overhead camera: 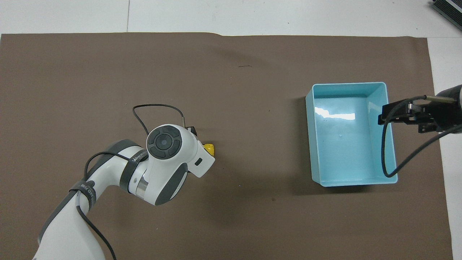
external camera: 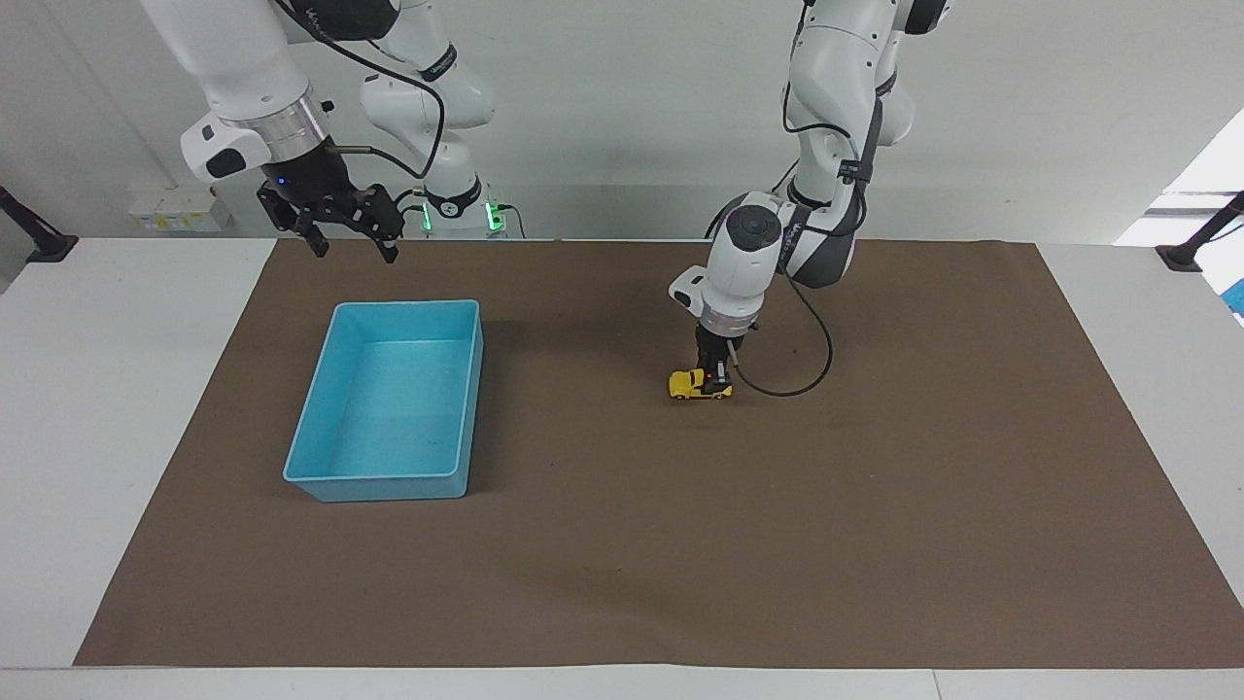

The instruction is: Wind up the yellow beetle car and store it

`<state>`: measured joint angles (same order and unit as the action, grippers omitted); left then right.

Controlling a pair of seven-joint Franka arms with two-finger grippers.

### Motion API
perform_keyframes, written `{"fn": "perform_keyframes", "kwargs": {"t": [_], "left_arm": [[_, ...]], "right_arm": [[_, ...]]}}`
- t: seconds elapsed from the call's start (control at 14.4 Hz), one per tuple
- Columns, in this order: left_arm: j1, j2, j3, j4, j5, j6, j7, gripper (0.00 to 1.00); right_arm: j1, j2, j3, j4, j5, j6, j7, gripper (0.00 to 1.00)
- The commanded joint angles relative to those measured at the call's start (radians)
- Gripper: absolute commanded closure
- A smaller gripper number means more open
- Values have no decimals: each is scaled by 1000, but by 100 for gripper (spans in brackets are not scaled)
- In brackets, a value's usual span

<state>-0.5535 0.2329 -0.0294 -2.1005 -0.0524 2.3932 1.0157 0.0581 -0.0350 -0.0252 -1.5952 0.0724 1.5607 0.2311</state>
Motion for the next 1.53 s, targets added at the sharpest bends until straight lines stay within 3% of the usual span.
{"fn": "perform_keyframes", "kwargs": {"t": [0.0, 0.56, 1.25, 1.32, 1.39, 1.46], "left_arm": [[36, -3, 11, -42, 2, 20, 10, 100], [156, -6, 13, -53, 3, -2, 211, 100], [285, -6, 14, -66, 26, -9, 306, 100], [291, -13, 14, -61, 26, -25, 313, 83], [294, -29, 17, -47, 26, -73, 305, 11], [297, -39, 17, -24, 26, -119, 313, 0]], "right_arm": [[-14, -31, 2, -37, 27, 4, -29, 0], [-15, -31, 2, -37, 24, 7, -27, 0], [-14, -31, 2, -37, 23, 12, -29, 0], [-14, -31, 2, -37, 24, 18, -30, 0], [-14, -31, 2, -37, 24, 19, -29, 0], [-15, -31, 2, -37, 24, 18, -30, 0]]}}
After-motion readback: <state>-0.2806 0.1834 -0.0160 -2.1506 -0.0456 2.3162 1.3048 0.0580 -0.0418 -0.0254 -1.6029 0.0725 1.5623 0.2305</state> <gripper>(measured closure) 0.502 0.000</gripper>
